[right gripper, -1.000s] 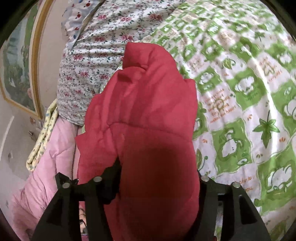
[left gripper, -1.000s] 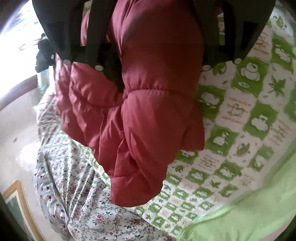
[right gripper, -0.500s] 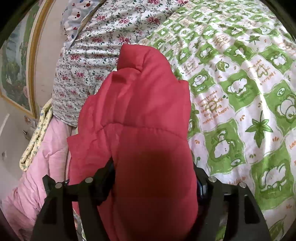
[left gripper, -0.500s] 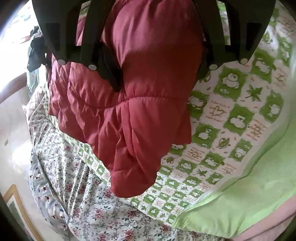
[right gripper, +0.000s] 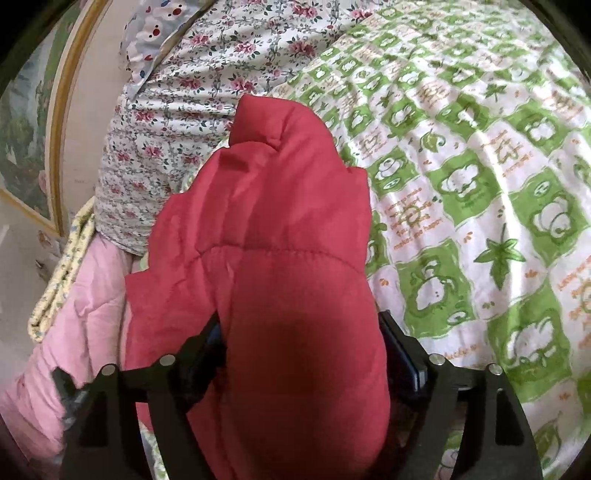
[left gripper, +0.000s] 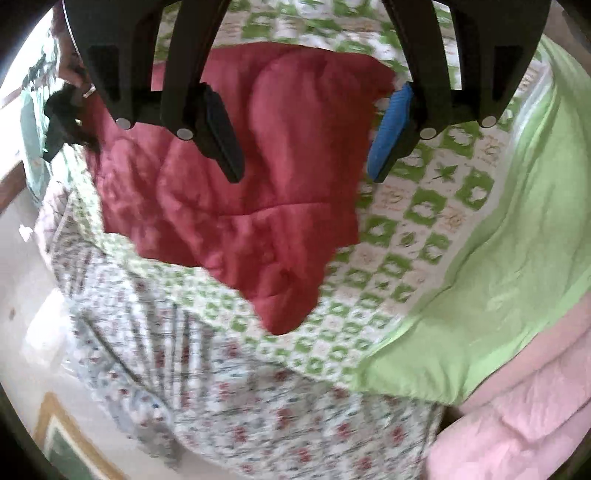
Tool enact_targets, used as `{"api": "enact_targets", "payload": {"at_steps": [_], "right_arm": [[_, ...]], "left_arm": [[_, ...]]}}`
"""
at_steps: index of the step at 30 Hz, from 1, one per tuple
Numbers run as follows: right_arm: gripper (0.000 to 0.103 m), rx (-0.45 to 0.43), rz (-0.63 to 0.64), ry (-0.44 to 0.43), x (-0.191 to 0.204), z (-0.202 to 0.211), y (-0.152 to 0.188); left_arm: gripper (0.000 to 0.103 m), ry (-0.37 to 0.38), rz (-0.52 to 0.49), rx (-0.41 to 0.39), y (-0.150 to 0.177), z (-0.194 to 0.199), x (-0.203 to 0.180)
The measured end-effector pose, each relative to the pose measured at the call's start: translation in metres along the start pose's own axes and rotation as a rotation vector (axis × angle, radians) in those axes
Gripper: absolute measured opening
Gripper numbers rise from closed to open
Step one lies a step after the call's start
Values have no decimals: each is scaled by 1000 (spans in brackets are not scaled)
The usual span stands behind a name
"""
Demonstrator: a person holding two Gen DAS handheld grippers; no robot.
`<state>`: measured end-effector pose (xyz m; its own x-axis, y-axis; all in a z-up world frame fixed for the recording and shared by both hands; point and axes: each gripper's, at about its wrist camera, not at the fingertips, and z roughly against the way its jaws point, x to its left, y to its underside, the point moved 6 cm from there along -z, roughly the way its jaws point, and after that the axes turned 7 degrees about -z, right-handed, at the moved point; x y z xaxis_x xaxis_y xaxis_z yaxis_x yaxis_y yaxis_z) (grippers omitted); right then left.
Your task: Fold large clothes
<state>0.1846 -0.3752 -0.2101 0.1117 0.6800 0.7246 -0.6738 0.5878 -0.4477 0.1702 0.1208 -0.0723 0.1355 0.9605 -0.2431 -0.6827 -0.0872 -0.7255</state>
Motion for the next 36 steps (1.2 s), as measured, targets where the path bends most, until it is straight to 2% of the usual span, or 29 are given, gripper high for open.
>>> {"api": "enact_targets", "payload": {"at_steps": [4,10,15,17,21,24,27,29,36], "right_arm": [[84,-24,14,50,5,6,-1],[85,-154,93,114,32,50,-1],[85,-254,241,189,71,72,10],[85,-264,316,200,91,72,19],[85,-183,508,210,142,42,46],[84,-116,610,235,161,12,60],[84,-74,662,282,164,-16,65],[84,-20,651,324,154,-38,62],[84,-25,551,369,135,-66,15]], "left_arm": [[69,31,-77,4,1,-3,-34],[69,68,-130,37,8,-13,-61],[69,72,-169,48,15,-15,-75],[69,61,-207,52,17,-15,-84],[69,39,-267,72,23,-24,-96],[69,28,-276,108,29,-39,-98],[69,-18,-284,138,33,-59,-95],[69,-30,-283,146,32,-66,-93],[71,-85,-287,165,18,-87,-93]]}}
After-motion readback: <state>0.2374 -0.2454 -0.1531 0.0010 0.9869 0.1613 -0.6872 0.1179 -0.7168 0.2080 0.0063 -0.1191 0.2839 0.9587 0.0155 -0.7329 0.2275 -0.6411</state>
